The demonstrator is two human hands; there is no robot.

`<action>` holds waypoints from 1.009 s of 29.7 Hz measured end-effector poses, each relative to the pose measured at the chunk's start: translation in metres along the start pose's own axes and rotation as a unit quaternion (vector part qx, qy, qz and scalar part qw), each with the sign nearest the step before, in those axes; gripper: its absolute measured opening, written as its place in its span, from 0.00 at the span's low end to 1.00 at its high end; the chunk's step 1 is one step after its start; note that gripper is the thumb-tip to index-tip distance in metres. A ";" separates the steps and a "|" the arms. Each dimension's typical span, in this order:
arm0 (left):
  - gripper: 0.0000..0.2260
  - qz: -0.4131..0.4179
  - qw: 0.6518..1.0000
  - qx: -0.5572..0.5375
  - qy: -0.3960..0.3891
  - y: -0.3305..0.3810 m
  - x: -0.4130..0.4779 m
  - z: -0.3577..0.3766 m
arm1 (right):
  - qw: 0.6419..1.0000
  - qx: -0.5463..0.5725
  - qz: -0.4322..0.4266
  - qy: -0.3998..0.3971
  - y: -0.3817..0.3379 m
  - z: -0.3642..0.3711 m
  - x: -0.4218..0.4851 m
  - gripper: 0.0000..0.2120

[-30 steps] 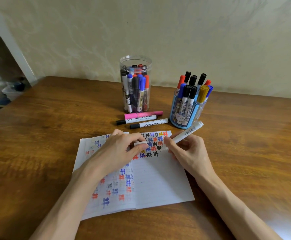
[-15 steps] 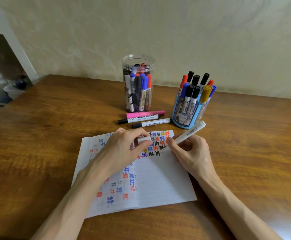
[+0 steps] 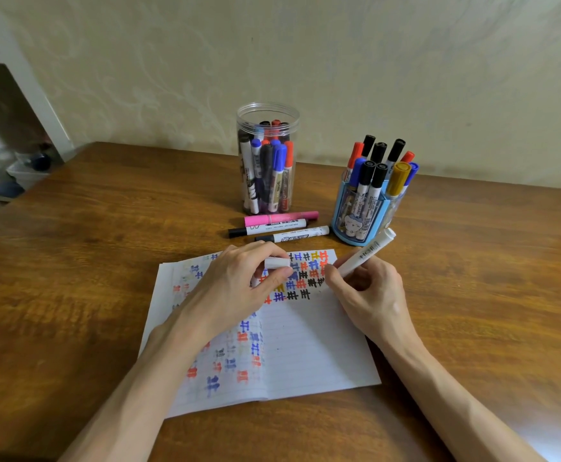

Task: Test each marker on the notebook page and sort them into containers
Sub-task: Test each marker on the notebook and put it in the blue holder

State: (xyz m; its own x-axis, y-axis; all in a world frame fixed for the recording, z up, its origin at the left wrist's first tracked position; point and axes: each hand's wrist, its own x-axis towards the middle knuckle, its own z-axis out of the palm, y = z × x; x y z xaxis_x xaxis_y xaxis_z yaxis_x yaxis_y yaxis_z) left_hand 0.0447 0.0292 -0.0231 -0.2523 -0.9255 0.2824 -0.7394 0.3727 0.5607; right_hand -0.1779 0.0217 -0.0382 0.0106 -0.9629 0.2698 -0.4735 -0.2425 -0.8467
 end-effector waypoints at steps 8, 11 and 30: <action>0.09 0.000 1.000 0.004 -0.005 -0.002 0.001 0.002 | 0.999 0.030 0.020 0.018 -0.001 -0.003 0.001 0.06; 0.09 0.000 1.000 0.009 -0.003 -0.002 0.000 0.002 | 0.999 0.033 0.021 0.011 -0.002 -0.002 0.001 0.06; 0.09 0.009 1.000 0.019 0.001 -0.004 0.001 0.004 | 0.999 0.017 0.032 -0.002 0.000 -0.002 0.002 0.07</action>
State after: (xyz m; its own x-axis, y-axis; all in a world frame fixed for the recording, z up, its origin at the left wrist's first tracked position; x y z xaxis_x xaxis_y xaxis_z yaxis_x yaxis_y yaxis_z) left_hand 0.0448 0.0267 -0.0285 -0.2646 -0.9185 0.2938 -0.7580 0.3864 0.5254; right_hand -0.1799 0.0197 -0.0366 -0.0153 -0.9771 0.2121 -0.4435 -0.1835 -0.8773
